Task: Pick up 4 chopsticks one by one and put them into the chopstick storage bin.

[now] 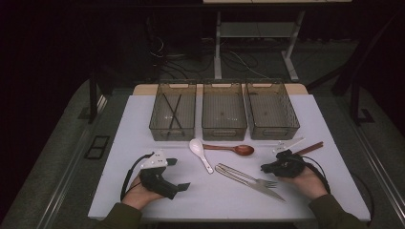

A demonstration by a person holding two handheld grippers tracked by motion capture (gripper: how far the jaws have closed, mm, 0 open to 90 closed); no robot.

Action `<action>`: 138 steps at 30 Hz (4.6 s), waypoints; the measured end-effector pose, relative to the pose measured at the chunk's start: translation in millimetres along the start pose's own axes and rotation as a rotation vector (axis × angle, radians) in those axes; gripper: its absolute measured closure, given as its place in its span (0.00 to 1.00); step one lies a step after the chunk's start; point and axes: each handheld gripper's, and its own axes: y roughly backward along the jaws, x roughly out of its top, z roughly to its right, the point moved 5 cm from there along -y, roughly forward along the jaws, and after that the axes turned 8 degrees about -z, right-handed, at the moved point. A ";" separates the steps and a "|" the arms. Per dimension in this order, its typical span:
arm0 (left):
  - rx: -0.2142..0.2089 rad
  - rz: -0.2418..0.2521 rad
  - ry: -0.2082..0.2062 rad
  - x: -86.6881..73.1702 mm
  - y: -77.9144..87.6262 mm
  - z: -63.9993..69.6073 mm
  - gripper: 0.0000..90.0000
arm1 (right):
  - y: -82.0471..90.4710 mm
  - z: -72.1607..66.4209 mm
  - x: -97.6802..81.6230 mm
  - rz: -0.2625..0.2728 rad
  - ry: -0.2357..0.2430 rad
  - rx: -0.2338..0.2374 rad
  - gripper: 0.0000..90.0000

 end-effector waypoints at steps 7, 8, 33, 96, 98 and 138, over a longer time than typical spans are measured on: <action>0.000 0.000 -0.001 0.1 0.0 -0.1 0.00 | -5.2 -4.6 3.4 -0.008 0.009 0.001 1.00; 0.001 0.001 -0.001 0.2 0.0 0.0 0.00 | -5.5 -4.5 4.1 -0.005 0.012 0.000 1.00; 0.003 -0.001 0.001 -0.1 0.0 -0.4 0.00 | -13.1 6.2 19.0 0.031 -0.007 -0.009 1.00; -0.002 -0.011 0.006 -0.6 -3.0 0.1 0.00 | 9.6 82.0 4.7 -0.017 0.140 -0.074 0.69; -0.002 -0.012 0.005 -0.7 -3.1 0.2 0.00 | 10.0 81.1 4.4 -0.024 0.145 -0.079 0.71; -0.006 -0.012 0.001 -0.1 -3.1 1.5 0.00 | 19.8 53.8 -3.8 -0.051 0.190 -0.041 0.94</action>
